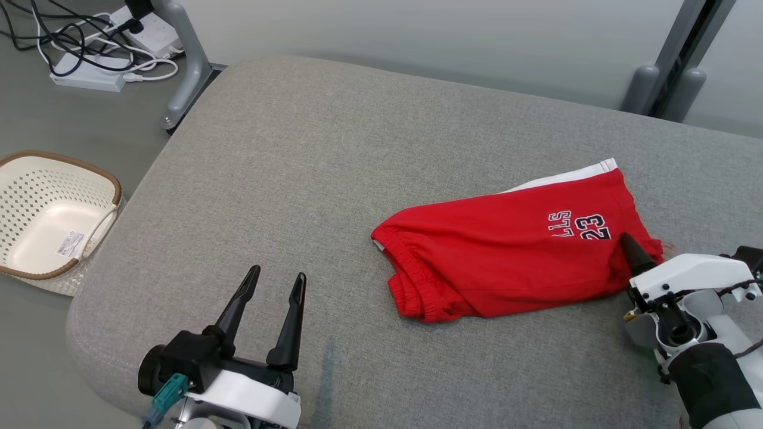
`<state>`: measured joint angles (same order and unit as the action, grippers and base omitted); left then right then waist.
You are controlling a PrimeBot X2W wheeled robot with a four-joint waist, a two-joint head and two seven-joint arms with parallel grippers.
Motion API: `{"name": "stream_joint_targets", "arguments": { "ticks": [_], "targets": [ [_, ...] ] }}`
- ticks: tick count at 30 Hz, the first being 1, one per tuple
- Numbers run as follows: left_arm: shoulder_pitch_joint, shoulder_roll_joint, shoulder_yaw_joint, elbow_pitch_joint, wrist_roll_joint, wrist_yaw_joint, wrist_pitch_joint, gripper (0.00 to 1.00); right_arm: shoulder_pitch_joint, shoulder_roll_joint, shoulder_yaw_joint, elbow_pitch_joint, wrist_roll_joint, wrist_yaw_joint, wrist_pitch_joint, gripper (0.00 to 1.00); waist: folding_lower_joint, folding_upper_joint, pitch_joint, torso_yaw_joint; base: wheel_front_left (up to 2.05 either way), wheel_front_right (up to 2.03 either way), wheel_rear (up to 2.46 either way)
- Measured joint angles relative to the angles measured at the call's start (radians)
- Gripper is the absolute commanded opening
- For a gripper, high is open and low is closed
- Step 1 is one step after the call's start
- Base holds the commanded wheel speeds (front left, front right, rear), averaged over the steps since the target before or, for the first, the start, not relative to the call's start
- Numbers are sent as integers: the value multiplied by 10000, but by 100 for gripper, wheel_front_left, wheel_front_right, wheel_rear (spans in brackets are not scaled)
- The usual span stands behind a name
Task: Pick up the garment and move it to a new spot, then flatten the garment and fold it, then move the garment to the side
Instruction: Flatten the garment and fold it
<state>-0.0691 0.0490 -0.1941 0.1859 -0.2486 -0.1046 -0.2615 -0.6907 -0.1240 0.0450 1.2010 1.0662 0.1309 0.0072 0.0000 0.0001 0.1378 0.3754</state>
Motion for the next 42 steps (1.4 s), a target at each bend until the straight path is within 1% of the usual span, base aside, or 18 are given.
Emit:
{"name": "stream_joint_targets", "arguments": {
  "ticks": [6,7,8,9,13,20,30,37,42],
  "targets": [
    [-66,0,-136,19,-90,-2,0,100,-340,-13,6,303,63,0,113,100,0,0,166,32,0,0,0],
    [-96,0,-155,23,-104,-2,0,100,-399,-21,29,357,54,0,136,93,0,0,192,47,0,0,0],
    [-138,0,-176,31,-121,0,0,100,-448,-27,42,405,42,0,140,42,0,0,211,64,0,0,0],
    [-176,0,-188,36,-150,-2,0,100,-494,-36,52,460,33,0,142,1,0,0,224,80,0,0,0],
    [-212,0,-199,71,-221,-4,0,100,-629,-48,201,591,-153,0,96,0,0,0,245,115,0,0,0],
    [-262,0,-102,178,-245,-10,0,100,-617,19,161,546,-130,0,-894,0,0,-1,111,-17,0,0,0],
    [-69,2,-4,205,-242,-58,0,100,222,-42,-362,320,362,0,-2337,0,0,0,-341,-505,0,0,0],
    [25,-2,13,199,-163,-84,0,100,732,125,15,-253,259,-2,-2420,0,0,0,-528,-983,0,0,0],
    [24,2,-2,232,-161,-88,0,100,820,105,479,-671,148,-2,-2282,0,0,0,-640,-1069,0,0,0]
  ]
}}
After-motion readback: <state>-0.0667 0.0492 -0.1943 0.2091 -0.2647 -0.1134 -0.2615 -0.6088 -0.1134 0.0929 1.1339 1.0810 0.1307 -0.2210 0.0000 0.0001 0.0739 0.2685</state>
